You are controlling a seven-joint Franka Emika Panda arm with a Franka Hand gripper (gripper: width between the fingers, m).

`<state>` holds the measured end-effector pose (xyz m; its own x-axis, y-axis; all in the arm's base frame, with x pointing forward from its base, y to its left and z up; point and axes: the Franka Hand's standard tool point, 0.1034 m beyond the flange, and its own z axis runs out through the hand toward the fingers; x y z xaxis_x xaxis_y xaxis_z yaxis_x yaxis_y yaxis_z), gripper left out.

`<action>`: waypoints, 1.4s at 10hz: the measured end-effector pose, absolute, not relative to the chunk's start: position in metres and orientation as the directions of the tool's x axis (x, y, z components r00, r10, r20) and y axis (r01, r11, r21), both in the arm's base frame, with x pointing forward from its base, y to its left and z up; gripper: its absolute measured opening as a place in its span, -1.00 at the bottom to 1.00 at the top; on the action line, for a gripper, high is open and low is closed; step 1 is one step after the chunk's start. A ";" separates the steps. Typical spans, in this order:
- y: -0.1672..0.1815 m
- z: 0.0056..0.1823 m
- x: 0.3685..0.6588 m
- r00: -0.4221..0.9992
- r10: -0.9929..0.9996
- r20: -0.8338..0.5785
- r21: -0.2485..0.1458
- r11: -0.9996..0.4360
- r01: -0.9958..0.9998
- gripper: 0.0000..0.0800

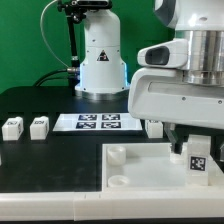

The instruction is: Assemble one leg

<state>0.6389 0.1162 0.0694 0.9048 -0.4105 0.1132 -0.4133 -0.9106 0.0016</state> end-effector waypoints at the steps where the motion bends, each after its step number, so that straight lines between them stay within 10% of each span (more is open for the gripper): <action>1: 0.117 0.069 0.639 0.848 -0.518 0.112 -0.013 -0.854 -0.520 -0.28; 9: 0.115 0.068 0.637 -0.284 -0.958 -0.047 -0.093 0.287 -0.953 -0.27; 14: 0.116 0.068 0.636 -0.347 -0.937 -0.036 -0.099 0.348 -0.932 -0.27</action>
Offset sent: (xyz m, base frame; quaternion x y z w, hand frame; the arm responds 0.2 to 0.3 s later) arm 0.0106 -0.0013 0.0072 -0.0333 0.0413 0.3868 0.9206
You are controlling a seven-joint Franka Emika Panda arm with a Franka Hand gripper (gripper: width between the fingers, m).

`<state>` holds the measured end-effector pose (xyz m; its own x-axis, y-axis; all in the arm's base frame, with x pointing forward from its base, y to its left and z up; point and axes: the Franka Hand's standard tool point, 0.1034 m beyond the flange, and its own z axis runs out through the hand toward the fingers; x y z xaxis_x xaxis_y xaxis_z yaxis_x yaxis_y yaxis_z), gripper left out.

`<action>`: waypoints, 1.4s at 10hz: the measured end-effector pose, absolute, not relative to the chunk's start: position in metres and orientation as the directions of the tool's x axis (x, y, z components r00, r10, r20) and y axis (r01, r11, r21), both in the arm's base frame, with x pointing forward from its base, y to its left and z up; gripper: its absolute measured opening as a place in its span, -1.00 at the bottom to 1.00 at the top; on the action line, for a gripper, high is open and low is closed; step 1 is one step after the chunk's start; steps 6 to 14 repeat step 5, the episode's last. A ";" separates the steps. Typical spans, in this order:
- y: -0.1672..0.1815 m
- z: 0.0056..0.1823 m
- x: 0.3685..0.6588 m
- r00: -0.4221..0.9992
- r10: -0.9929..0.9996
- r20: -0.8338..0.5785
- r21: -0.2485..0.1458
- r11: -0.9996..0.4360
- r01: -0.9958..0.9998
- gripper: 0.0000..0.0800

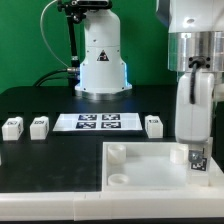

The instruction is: Assemble one leg

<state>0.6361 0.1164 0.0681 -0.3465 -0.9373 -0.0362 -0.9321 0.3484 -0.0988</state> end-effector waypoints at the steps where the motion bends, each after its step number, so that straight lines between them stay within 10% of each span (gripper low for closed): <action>1: 0.116 0.068 0.636 -0.346 -0.937 -0.036 -0.098 0.348 -0.932 -0.27; 2: 0.116 0.068 0.636 -0.344 -0.938 -0.036 -0.098 0.346 -0.933 0.23; 4: 0.129 0.075 0.638 -0.339 -0.940 -0.049 -0.107 0.342 -0.934 0.60; 14: 0.143 0.086 0.640 -0.321 -0.945 -0.064 -0.118 0.327 -0.938 0.60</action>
Offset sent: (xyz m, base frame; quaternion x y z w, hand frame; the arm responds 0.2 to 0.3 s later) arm -0.0050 0.0387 0.0272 0.0301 -0.0358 0.0361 0.9983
